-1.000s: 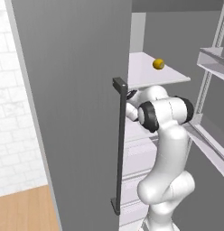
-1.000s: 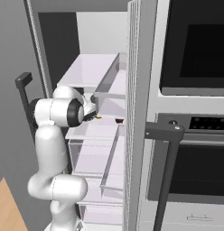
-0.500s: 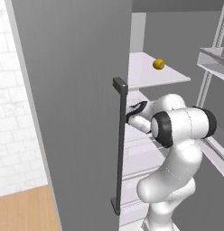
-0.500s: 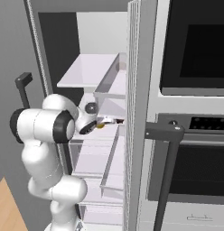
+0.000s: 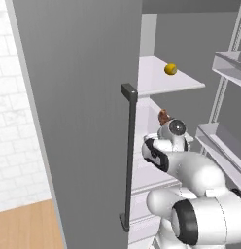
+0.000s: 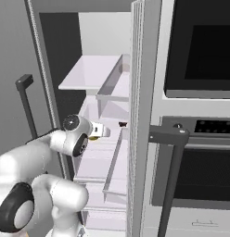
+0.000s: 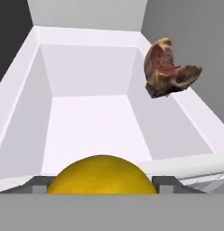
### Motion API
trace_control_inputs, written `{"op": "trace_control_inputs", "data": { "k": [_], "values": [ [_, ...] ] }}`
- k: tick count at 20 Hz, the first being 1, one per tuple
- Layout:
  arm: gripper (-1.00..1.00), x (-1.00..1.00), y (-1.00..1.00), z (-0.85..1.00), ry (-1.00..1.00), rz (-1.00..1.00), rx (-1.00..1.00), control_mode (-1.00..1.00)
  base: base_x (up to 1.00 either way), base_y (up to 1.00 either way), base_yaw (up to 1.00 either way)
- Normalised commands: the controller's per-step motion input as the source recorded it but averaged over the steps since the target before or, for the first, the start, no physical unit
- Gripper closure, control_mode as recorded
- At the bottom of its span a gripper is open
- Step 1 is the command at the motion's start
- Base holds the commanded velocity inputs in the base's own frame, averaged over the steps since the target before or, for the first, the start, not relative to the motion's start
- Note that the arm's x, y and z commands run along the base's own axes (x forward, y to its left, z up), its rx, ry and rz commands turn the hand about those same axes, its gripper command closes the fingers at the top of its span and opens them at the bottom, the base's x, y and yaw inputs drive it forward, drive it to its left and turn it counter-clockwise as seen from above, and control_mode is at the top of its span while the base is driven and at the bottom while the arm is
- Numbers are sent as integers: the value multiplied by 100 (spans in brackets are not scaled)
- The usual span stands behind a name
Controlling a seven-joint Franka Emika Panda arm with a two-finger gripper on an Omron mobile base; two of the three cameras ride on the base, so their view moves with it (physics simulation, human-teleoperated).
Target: Place one lemon and one steak in each tupperware on the nearby counter, to pack two identical lunches.
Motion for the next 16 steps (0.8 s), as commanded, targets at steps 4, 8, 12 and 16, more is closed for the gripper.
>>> {"op": "trace_control_inputs", "data": {
  "k": [4, 8, 12, 16],
  "values": [
    [100, -92, 4, 100, 14, -1, 0, -100, 0, 0, 0],
    [100, -81, 0, 83, 15, 0, 0, -100, 0, 0, 0],
    [100, -89, 1, 26, 12, 0, 0, -100, 0, 0, 0],
    [100, -87, 16, 1, 7, 0, 0, -100, 0, 0, 0]
  ]
}}
